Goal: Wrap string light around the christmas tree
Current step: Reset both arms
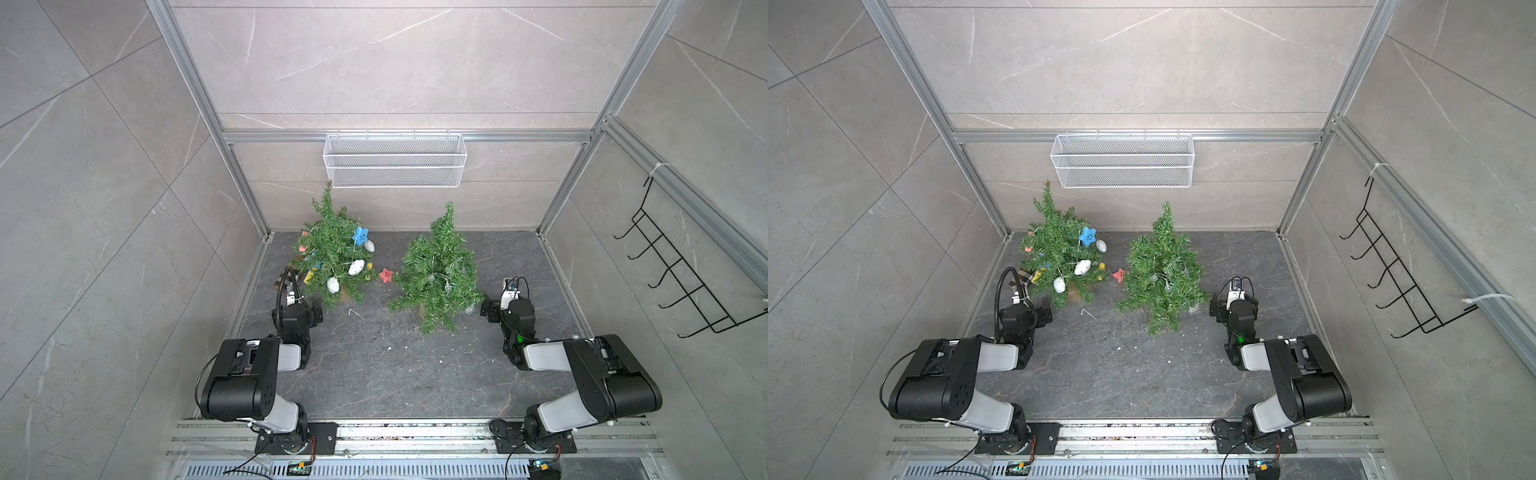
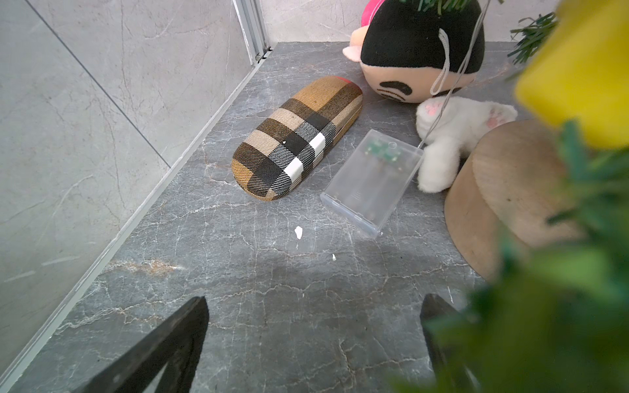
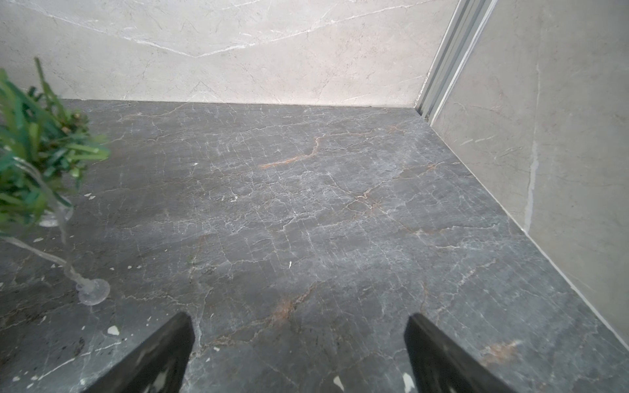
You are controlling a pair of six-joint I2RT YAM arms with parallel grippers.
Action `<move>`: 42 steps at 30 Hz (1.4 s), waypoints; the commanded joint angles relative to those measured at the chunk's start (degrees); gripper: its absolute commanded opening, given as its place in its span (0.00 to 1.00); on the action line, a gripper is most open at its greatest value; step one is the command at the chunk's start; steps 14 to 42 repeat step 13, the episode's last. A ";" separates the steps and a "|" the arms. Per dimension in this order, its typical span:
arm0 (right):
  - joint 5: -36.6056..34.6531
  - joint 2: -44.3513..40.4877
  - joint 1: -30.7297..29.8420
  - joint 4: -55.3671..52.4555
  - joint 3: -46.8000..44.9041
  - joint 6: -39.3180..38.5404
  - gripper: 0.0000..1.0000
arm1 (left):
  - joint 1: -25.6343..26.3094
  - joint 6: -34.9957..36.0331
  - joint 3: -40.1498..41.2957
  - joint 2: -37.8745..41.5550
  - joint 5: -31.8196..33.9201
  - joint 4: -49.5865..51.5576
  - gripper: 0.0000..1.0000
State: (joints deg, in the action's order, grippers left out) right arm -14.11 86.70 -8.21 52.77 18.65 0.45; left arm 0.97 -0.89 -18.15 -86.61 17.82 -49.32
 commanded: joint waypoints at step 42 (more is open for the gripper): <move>-1.12 0.49 -0.54 -0.31 1.02 0.42 0.99 | -0.05 -0.61 -1.13 0.30 -0.13 -2.62 1.00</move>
